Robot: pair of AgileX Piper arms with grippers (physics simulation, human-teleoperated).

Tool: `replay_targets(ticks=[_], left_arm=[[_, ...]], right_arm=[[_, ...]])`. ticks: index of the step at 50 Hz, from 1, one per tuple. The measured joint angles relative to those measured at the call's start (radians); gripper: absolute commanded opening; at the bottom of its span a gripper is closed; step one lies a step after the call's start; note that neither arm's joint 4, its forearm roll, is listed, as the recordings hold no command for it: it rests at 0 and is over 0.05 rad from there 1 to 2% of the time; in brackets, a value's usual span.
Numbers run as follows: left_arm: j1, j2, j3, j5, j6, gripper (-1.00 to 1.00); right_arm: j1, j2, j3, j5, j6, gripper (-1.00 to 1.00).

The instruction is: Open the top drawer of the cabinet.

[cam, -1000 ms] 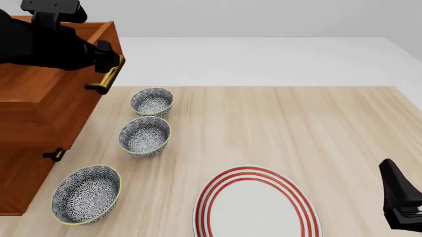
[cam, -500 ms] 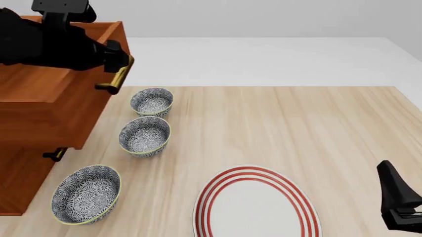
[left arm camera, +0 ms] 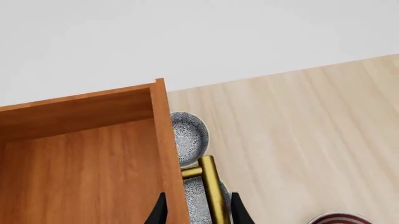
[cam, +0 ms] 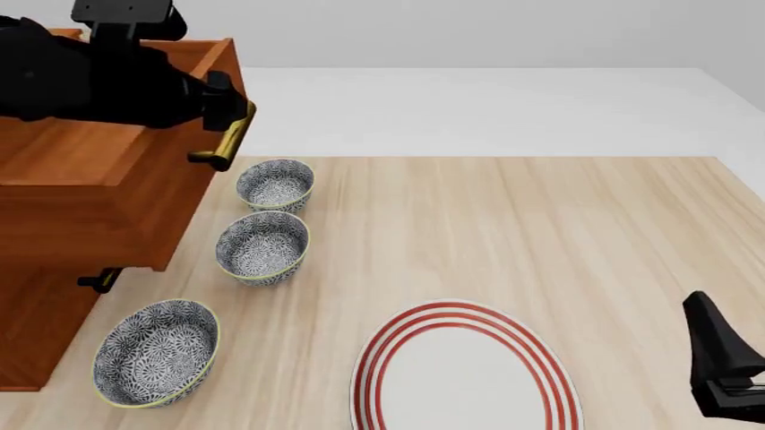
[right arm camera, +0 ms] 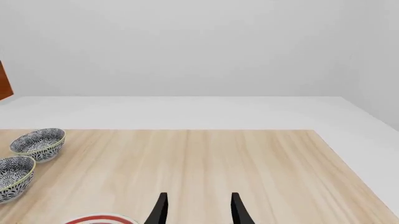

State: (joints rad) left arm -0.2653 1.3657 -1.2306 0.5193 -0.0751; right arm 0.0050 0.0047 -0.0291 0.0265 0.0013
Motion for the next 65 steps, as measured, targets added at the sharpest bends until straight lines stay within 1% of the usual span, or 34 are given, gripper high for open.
replay_targets(ticks=[20,54,65], left_arm=[[-0.024,0.004,0.001,-0.013,-0.043,1.00],[-0.023,0.000,0.006,-0.022,-0.037,1.00],[-0.026,-0.003,0.003,0.001,-0.009,1.00]], right_arm=[[0.000,0.000,0.000,0.000,0.000,1.00],[0.000,0.000,0.000,0.000,0.000,1.00],[0.000,0.000,0.000,0.000,0.000,1.00]])
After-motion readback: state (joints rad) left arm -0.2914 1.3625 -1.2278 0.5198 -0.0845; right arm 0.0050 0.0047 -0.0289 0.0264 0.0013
